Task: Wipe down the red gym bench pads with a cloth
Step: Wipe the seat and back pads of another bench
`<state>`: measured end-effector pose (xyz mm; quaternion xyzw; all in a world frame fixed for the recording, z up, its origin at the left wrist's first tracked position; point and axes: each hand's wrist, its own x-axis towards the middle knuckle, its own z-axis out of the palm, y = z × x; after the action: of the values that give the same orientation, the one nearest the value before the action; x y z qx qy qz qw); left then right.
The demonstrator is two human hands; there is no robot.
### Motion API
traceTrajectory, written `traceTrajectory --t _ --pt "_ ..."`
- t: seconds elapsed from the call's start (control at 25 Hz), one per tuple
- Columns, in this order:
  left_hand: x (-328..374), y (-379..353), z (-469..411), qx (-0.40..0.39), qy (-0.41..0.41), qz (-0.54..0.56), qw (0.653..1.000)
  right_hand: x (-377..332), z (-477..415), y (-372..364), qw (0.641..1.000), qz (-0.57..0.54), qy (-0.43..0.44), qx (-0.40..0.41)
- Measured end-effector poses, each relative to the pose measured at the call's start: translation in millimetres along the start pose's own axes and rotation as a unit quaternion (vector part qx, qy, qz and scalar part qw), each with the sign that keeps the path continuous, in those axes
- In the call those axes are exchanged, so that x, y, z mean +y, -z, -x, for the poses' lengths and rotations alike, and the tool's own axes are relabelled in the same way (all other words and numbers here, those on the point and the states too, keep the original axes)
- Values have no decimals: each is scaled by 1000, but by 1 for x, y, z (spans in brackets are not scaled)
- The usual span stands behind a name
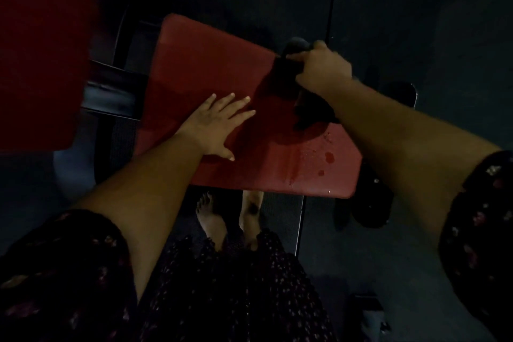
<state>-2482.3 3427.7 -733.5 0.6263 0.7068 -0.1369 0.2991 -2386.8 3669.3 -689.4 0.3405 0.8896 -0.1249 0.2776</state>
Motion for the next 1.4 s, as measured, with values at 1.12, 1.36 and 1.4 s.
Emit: traceTrajectory --t 1.12,1.36,1.4 --pt "34 41 -61 -54 2 -46 997 0 170 -104 984 -115 -78 -112" --pt "48 38 -67 -66 42 -66 995 42 40 -29 983 -136 -121 -16" --pt "48 39 -66 -66 42 -64 995 48 24 -21 984 -129 -123 -6"
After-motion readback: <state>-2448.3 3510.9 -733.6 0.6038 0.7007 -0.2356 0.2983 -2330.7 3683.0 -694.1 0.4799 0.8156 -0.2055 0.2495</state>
